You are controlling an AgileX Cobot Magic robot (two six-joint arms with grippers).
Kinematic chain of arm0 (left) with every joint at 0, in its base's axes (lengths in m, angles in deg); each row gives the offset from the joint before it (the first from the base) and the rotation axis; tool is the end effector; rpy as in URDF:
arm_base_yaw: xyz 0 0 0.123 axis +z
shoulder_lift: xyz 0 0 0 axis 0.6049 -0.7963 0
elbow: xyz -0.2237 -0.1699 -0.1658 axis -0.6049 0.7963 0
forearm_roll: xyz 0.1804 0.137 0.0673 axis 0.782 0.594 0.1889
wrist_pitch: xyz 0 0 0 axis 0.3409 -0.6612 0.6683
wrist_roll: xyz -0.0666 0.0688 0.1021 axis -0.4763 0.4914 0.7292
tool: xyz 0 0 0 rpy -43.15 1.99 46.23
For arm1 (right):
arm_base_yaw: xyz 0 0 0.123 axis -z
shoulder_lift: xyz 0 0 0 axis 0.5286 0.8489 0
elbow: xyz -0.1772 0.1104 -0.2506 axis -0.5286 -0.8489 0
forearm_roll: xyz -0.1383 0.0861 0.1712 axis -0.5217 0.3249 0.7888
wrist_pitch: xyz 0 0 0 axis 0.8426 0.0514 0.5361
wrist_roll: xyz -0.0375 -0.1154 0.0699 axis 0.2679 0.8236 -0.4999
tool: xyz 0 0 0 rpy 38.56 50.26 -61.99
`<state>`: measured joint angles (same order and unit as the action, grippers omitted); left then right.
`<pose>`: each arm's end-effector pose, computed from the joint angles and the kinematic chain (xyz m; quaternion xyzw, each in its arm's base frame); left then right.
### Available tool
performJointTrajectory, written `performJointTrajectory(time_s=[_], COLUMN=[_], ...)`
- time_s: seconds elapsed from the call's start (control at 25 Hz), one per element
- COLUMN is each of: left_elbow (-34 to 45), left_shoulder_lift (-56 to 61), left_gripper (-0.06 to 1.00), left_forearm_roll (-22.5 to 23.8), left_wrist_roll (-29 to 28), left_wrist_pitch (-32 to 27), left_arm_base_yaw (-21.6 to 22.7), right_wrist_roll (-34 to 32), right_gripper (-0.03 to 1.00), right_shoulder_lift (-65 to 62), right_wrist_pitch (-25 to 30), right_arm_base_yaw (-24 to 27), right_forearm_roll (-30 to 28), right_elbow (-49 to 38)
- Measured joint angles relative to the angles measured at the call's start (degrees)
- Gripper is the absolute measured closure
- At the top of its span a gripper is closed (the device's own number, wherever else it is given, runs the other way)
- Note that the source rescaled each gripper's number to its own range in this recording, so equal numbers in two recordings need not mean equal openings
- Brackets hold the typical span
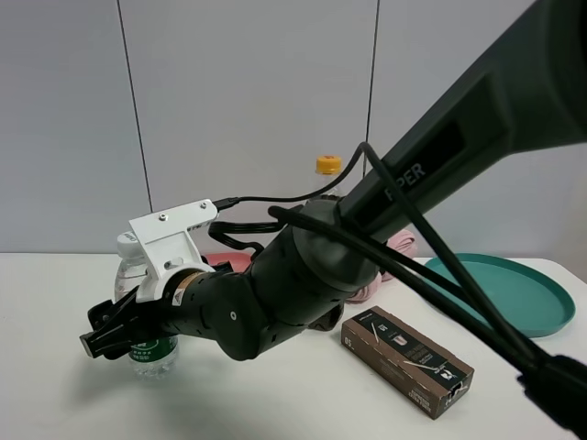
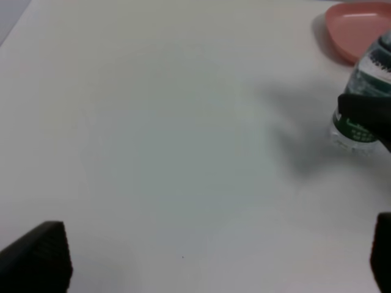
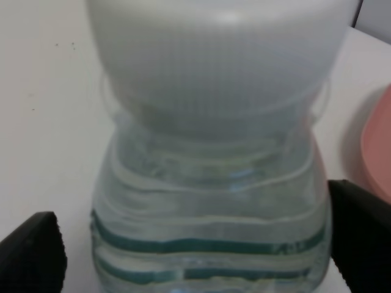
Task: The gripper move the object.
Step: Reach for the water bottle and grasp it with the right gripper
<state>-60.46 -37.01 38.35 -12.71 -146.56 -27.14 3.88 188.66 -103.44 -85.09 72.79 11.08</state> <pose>-0.0150 -0.0124 0.2516 -0.0534 0.8434 0.0198 0.5343 0.3373 0.4269 0.1244 -0.3703 0.7372 0.1959 0.5300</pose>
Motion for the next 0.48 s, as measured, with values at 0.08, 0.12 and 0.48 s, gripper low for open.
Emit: performJointTrajectory(time_s=[0.08, 0.12, 0.48], left_elbow=[0.0, 0.0, 0.0], left_shoulder_lift=[0.0, 0.0, 0.0], left_gripper=[-0.06, -0.06, -0.06], left_forearm_roll=[0.0, 0.0, 0.0], left_wrist_roll=[0.0, 0.0, 0.0], left_wrist_pitch=[0.0, 0.0, 0.0], left_arm_base_yaw=[0.0, 0.0, 0.0], right_wrist_roll=[0.0, 0.0, 0.0], right_gripper=[0.35, 0.35, 0.35], right_shoulder_lift=[0.0, 0.0, 0.6], right_wrist_pitch=[0.0, 0.0, -0.9], right_arm_base_yaw=[0.3, 0.4, 0.9], right_forearm_roll=[0.0, 0.0, 0.0], right_elbow=[0.0, 0.0, 0.0])
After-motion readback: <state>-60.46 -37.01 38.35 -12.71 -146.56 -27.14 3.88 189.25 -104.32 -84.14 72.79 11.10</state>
